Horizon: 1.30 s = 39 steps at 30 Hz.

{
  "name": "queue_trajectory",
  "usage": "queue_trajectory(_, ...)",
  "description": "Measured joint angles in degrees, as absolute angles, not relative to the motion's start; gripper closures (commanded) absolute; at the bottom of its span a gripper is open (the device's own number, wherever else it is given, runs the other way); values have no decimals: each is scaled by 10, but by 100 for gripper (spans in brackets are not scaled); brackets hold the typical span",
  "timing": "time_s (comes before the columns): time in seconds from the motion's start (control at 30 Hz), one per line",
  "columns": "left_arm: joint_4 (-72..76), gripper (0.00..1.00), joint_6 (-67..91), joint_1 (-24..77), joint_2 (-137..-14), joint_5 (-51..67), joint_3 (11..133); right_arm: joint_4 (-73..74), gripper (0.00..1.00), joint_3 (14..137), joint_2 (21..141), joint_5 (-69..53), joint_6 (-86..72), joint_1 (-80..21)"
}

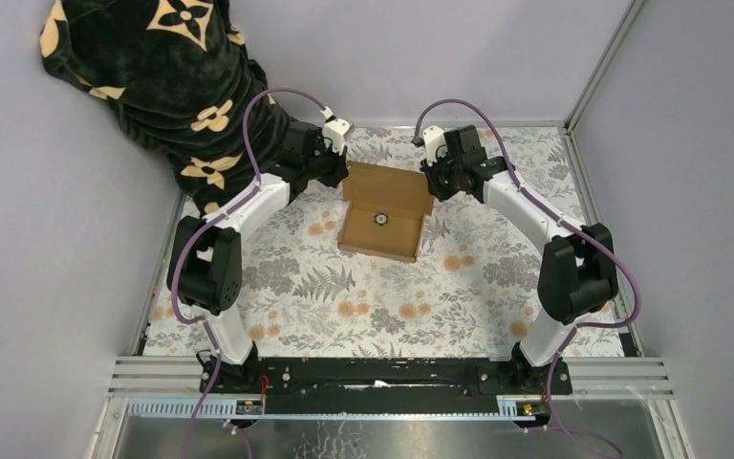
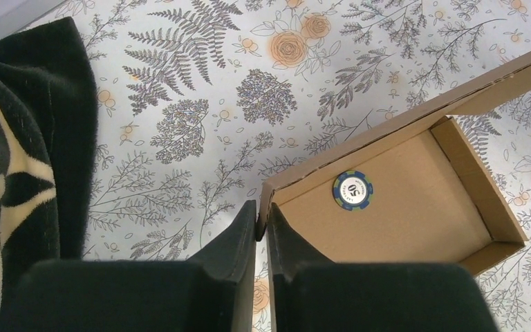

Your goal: Fold the paper box

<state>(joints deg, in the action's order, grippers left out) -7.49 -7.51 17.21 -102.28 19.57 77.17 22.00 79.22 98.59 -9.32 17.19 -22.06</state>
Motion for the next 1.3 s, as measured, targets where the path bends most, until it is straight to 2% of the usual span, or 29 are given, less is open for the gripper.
queue_trajectory(0.4,-84,90,-70,182,-1027,184,780,220,98,797,990,-88,165,-226)
queue_trajectory(0.83,-88,91,-60,203,-1025,113,780,224,100,817,1005,6,101,-265)
queue_trajectory(1.3,-102,91,-36,218,-987,86,747,219,100,821,1005,83,65,-289)
